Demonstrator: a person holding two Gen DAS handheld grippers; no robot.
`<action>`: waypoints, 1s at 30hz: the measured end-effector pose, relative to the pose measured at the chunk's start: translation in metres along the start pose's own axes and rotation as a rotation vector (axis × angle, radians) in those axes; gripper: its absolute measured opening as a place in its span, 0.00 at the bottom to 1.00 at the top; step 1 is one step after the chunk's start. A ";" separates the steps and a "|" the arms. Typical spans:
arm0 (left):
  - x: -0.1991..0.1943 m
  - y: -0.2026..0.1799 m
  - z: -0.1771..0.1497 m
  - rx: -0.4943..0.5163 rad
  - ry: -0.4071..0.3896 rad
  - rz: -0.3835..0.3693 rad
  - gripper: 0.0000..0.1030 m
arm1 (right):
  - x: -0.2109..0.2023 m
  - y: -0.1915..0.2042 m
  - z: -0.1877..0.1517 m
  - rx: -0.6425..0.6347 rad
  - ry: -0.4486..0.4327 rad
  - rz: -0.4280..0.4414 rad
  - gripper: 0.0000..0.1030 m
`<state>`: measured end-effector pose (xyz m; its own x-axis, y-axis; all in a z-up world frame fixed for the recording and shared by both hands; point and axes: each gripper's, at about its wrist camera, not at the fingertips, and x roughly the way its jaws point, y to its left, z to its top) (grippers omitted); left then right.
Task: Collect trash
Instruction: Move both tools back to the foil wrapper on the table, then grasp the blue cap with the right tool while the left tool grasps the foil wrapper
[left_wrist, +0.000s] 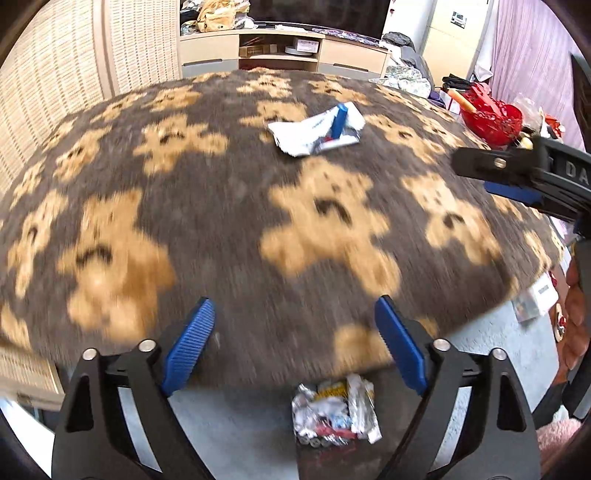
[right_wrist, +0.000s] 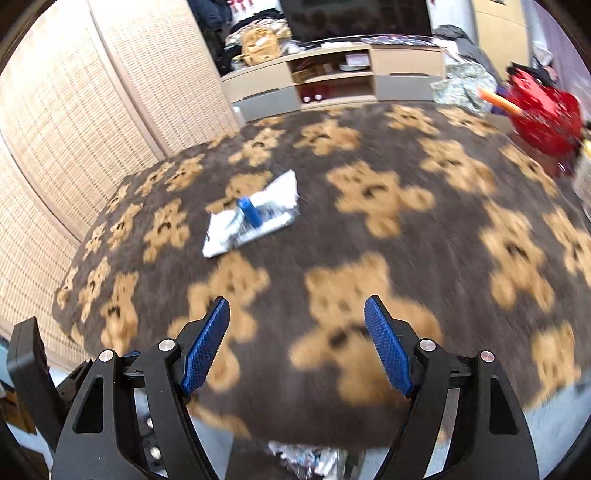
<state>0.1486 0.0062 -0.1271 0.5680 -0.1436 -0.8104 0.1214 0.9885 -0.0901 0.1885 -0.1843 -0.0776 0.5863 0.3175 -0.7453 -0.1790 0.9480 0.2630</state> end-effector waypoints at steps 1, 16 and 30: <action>0.004 0.001 0.007 0.001 0.000 0.002 0.86 | 0.007 0.004 0.006 -0.011 0.004 0.001 0.74; 0.042 0.007 0.062 0.046 -0.018 -0.023 0.86 | 0.078 0.038 0.058 -0.138 -0.023 0.018 0.31; 0.059 -0.004 0.094 0.087 -0.046 -0.032 0.86 | 0.078 0.025 0.071 -0.125 -0.016 0.077 0.13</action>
<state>0.2579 -0.0110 -0.1198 0.5995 -0.1795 -0.7800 0.2095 0.9757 -0.0635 0.2855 -0.1376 -0.0855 0.5794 0.3899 -0.7158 -0.3201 0.9165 0.2401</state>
